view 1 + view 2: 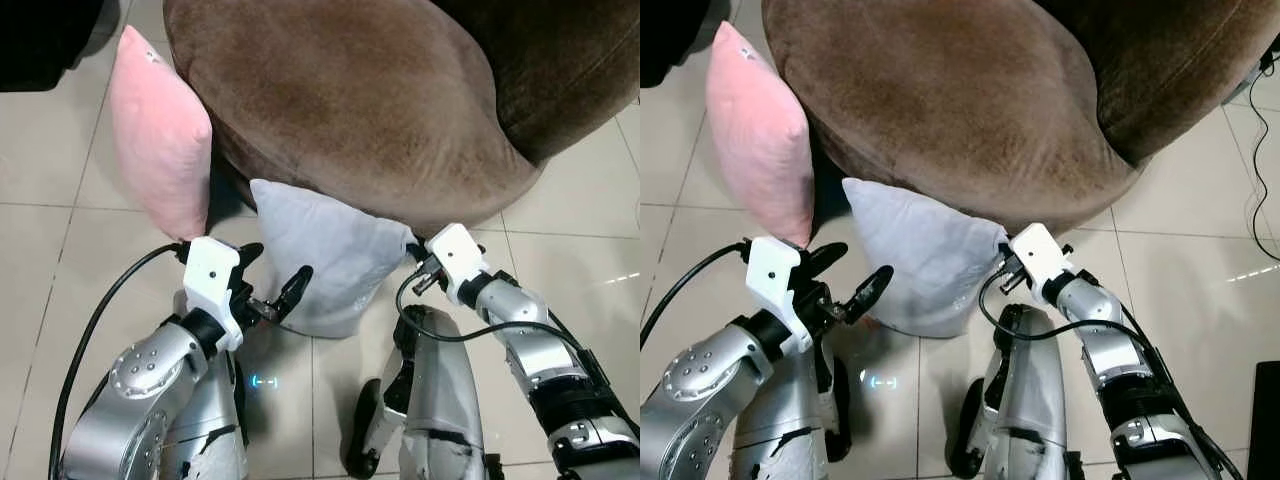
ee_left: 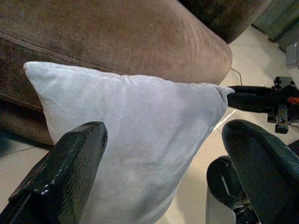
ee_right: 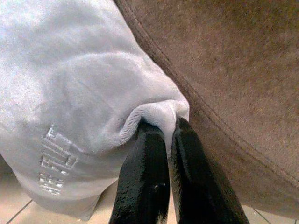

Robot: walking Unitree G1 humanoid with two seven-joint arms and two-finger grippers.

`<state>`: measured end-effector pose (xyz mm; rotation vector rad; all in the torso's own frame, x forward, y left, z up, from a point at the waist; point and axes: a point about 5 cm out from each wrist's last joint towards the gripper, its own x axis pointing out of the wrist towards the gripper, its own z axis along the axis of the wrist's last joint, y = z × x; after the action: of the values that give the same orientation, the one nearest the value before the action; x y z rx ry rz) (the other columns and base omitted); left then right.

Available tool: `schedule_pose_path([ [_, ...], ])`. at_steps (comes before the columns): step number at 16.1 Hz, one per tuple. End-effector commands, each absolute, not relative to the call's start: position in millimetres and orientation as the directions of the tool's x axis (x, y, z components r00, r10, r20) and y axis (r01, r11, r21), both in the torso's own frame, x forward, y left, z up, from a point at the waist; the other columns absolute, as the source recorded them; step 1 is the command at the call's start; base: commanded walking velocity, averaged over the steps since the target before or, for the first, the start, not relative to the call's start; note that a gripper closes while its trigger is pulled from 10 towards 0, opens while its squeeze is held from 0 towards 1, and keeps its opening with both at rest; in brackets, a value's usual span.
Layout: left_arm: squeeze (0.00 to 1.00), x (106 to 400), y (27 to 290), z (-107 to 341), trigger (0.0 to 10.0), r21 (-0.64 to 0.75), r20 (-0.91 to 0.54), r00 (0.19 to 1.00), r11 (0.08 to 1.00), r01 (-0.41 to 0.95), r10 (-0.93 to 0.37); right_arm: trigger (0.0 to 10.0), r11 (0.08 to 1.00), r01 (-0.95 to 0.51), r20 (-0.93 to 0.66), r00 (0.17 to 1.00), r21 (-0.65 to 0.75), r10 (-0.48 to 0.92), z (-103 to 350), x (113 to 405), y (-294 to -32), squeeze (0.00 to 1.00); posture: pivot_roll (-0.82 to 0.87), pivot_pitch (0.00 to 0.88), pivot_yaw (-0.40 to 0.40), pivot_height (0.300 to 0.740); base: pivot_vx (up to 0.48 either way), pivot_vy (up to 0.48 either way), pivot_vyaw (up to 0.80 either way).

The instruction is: Move the pillow to the sofa from floor

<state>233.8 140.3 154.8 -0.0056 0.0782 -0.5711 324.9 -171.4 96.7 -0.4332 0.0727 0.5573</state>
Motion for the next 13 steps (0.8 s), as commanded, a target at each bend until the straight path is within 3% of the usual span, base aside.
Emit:
schedule_pose_path([
  [1, 0.00, 230.7, 137.4, 154.6, 10.0, -0.021, -0.090, 0.828, 0.833, 0.553, -0.553, 0.0, 0.765, -0.530, -0.210, 0.847, -0.366, 0.488, 87.0, 319.7, -175.2, 0.00, 0.21, 0.331, -0.191, 0.471, 0.000, 0.000, 0.00],
  [13, 0.00, 237.6, 135.2, 160.9, 10.0, -0.008, -0.109, 0.804, 0.809, 0.588, -0.585, 0.0, 0.779, -0.525, -0.228, 0.851, -0.344, 0.473, 79.6, 315.1, -174.8, 0.00, 0.18, 0.329, -0.164, 0.471, 0.000, 0.000, 0.00],
])
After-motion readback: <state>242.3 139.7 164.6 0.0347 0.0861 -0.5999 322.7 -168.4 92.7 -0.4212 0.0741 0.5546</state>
